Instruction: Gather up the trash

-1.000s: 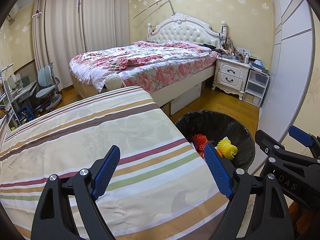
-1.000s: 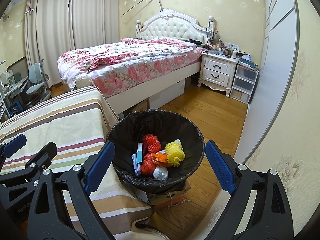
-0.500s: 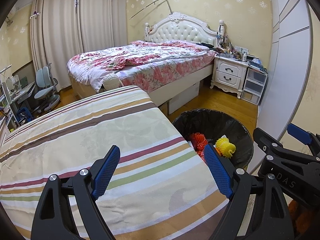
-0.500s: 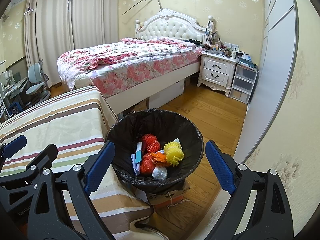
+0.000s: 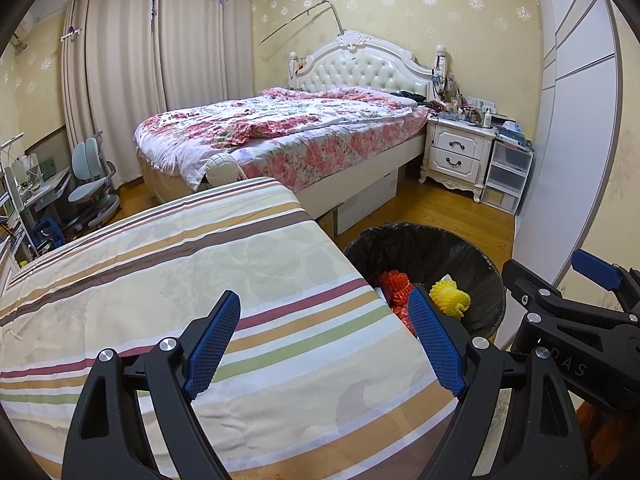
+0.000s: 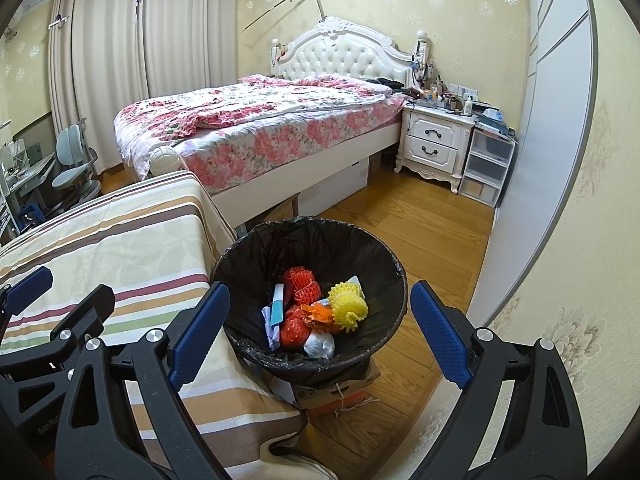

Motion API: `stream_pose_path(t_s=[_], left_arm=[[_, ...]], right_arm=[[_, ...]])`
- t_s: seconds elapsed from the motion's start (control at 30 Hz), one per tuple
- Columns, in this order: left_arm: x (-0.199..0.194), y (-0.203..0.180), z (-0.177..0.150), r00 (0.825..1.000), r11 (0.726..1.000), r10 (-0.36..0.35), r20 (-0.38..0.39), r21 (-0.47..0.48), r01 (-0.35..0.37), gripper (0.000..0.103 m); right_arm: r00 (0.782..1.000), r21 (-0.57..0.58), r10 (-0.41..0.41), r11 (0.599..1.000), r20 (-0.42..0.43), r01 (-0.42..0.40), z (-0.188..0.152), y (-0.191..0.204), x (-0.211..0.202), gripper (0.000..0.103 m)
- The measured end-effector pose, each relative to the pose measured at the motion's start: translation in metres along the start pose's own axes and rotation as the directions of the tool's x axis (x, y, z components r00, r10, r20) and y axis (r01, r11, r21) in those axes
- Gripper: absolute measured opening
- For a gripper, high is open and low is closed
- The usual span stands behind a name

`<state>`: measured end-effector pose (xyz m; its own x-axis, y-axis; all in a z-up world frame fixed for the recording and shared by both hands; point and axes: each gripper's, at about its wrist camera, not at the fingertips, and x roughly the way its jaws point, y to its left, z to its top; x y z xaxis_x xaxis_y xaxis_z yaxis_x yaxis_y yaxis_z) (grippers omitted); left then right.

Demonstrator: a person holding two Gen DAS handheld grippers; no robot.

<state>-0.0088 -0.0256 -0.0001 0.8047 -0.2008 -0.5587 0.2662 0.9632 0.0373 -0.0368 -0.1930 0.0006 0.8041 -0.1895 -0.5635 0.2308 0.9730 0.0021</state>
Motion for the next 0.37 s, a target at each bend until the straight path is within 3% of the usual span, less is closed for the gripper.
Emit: stream_pose_path(t_s=[0.37], left_arm=[[0.005, 0.023, 0.001, 0.998, 0.998, 0.043, -0.053, -0.05, -0.046, 0.084]], right_arm=[[1.0, -0.015, 0.02, 1.0, -0.018, -0.02, -0.008, 0.01, 0.008, 0.09]])
